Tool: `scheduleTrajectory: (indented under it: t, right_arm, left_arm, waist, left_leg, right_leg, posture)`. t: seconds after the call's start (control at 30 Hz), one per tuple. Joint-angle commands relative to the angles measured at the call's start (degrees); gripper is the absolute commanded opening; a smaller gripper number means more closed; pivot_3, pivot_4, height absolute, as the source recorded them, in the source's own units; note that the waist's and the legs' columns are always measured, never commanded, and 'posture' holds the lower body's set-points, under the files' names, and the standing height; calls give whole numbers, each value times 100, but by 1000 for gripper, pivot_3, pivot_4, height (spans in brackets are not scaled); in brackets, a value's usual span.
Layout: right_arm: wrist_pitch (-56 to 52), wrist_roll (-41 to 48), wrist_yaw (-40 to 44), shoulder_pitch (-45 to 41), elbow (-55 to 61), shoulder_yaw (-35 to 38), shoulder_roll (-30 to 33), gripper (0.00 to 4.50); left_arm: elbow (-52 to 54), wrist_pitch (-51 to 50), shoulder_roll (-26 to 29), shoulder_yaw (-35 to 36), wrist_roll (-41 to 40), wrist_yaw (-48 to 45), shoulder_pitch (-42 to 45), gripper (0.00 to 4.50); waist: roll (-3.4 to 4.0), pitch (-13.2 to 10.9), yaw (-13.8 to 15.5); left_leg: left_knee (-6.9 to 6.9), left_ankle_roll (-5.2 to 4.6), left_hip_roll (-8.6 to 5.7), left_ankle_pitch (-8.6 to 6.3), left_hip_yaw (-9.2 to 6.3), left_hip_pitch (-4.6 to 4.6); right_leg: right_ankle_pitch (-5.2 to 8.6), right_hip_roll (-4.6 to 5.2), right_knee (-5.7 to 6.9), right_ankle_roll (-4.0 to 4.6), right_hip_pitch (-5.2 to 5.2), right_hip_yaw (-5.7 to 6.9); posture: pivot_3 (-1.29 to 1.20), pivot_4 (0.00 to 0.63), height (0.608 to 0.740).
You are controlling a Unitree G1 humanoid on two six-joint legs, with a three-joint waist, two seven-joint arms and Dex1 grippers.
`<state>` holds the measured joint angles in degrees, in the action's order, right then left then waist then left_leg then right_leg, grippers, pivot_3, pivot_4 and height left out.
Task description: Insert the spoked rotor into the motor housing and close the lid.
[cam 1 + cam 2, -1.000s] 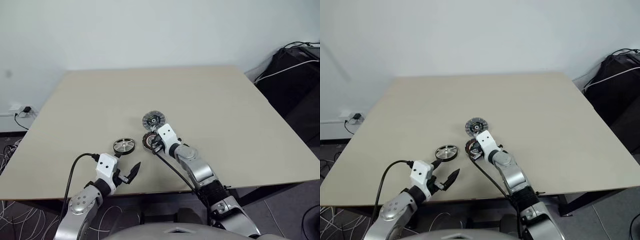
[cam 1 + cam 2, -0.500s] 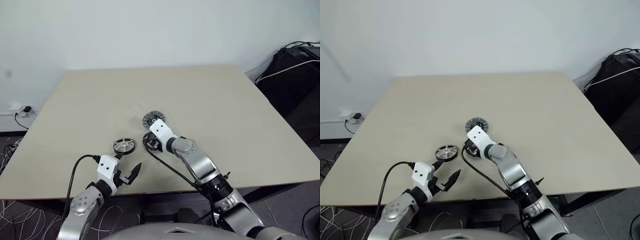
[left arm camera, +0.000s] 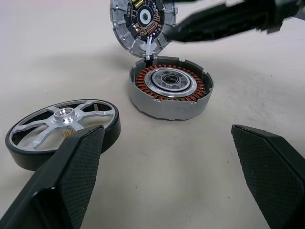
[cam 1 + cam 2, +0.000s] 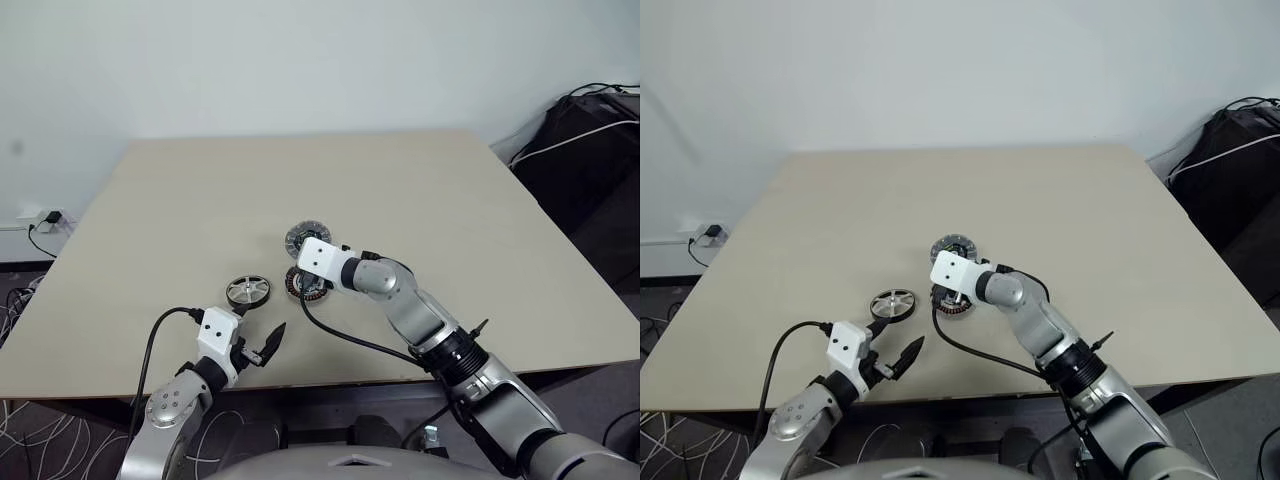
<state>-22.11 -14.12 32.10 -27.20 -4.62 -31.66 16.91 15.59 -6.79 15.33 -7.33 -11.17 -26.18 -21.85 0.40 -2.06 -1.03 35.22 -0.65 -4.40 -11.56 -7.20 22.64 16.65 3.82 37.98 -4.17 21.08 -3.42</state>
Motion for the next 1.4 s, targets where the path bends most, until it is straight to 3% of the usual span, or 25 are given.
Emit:
scheduleTrajectory:
  t: [0.03, 0.43, 1.4]
  right_arm:
    - [383, -272, -62, 6, -135, -138, 14, 2255]
    - [1070, -1015, 61, -156, -574, -333, 278, 2255]
    - [1116, -1327, 308, 64, -762, -366, 10, 2255]
  left_arm:
    - [151, 64, -42, -15, 13, 49, 19, 4500]
    - [54, 159, -14, 9, -9, 25, -5, 4500]
    - [35, 247, -27, 0, -2, 98, -7, 4500]
  waist:
    - [0, 0, 4]
    - [-3, -1, 34]
    - [-7, 1, 36]
  left_leg:
    - [0, 0, 0, 0, 0, 0]
    - [4, 0, 0, 0, 1, -2]
    - [7, 0, 0, 1, 1, -4]
  right_leg:
    - [0, 0, 0, 1, 0, 0]
    - [-1, -2, 2, -1, -2, 0]
    - [-14, -4, 3, 10, -5, -1]
  posture:
    - [0, 0, 740]
    - [0, 0, 740]
    - [0, 0, 740]
